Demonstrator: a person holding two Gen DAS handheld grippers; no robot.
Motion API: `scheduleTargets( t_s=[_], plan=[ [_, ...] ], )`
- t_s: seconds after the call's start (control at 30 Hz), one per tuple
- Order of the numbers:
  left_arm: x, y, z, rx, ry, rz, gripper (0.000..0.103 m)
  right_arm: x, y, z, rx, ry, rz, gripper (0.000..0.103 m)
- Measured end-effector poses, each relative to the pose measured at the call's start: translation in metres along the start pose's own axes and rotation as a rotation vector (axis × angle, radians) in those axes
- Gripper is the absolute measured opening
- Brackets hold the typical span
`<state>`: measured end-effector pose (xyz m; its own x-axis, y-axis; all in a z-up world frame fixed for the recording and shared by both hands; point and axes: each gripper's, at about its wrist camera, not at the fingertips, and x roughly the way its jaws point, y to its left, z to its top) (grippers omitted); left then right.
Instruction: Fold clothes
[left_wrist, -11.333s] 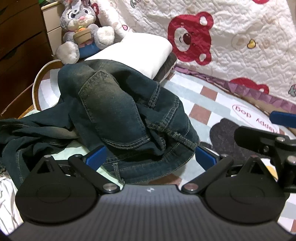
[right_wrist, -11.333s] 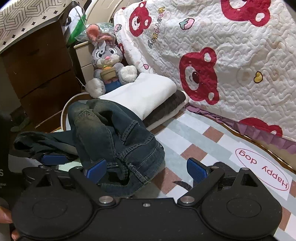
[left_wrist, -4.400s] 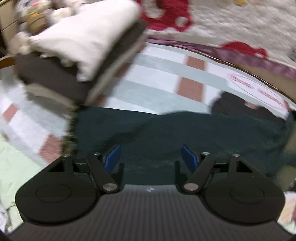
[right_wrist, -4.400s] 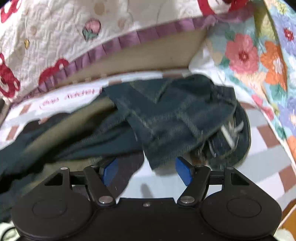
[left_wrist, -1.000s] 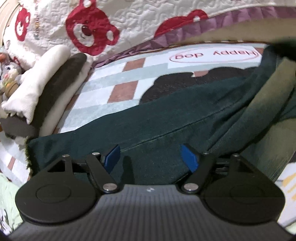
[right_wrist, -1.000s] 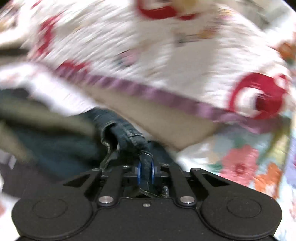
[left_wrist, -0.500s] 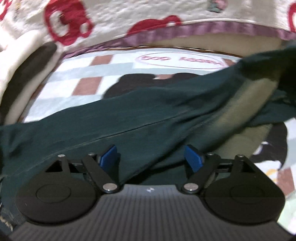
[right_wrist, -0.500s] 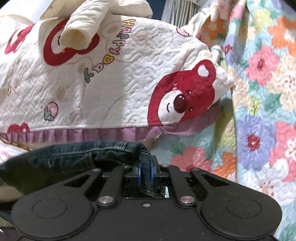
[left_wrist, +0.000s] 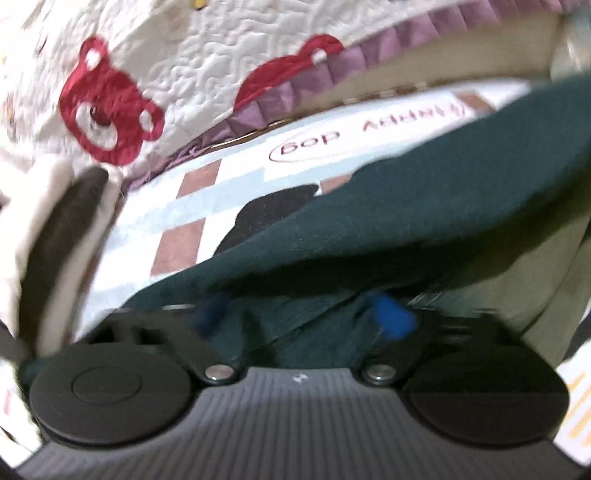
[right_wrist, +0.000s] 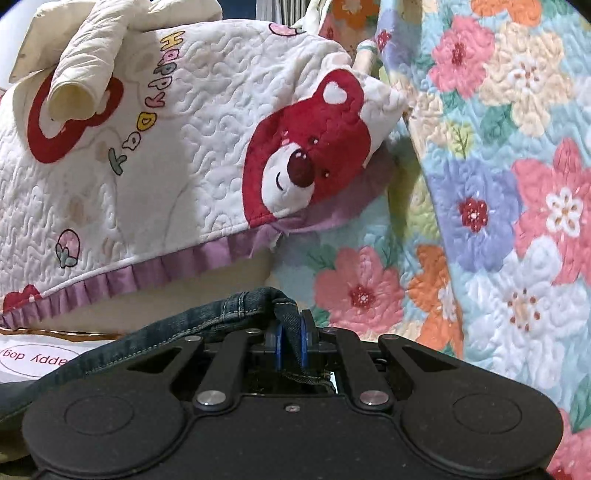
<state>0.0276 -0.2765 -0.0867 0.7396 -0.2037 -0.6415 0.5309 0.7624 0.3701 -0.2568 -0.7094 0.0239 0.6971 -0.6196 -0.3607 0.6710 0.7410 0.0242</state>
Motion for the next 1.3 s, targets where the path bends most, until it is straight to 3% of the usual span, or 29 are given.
scheduleTargets(
  t_s=[0.03,0.33,0.43,0.47,0.5,0.57,0.73,1.03,1.17,1.23,1.27,1.3],
  plan=[
    [-0.005,0.004,0.004,-0.008,-0.017,0.01,0.003,0.0,0.0,-0.001,0.001,-0.003,0.011,0.009],
    [-0.046,0.041,0.045,-0.078,-0.172,0.101,0.0,-0.012,0.0,0.007,0.01,-0.035,0.072,0.009],
    [-0.047,0.019,0.045,-0.042,-0.16,-0.004,0.006,-0.011,0.001,0.007,0.01,-0.038,0.073,0.009],
    [-0.047,0.01,0.045,-0.026,-0.152,-0.048,0.016,-0.01,0.002,0.006,0.006,-0.037,0.069,0.009],
    [-0.047,0.0,0.044,-0.011,-0.144,-0.092,0.039,-0.008,0.002,0.005,0.005,-0.035,0.065,0.009],
    [-0.047,-0.019,0.043,0.021,-0.128,-0.179,0.058,-0.006,0.0,0.002,0.019,-0.024,0.064,0.009],
    [-0.044,-0.063,0.041,0.084,-0.087,-0.372,0.06,0.001,-0.008,-0.005,0.049,-0.002,0.071,0.009],
    [-0.007,-0.099,0.046,-0.039,-0.035,-0.351,0.069,0.007,-0.014,-0.017,0.112,-0.002,0.136,0.009],
    [0.009,-0.115,0.049,-0.094,-0.011,-0.341,0.068,0.004,-0.014,-0.019,0.133,-0.016,0.17,0.009],
    [0.007,-0.113,0.051,-0.087,-0.047,-0.311,0.035,-0.002,-0.009,-0.018,0.113,-0.045,0.176,0.009],
    [0.004,-0.111,0.054,-0.074,-0.068,-0.287,0.006,-0.005,-0.006,-0.016,0.099,-0.065,0.176,0.009],
    [-0.001,-0.109,0.057,-0.058,-0.085,-0.259,0.005,-0.008,-0.003,-0.015,0.084,-0.084,0.177,0.009]
  ],
)
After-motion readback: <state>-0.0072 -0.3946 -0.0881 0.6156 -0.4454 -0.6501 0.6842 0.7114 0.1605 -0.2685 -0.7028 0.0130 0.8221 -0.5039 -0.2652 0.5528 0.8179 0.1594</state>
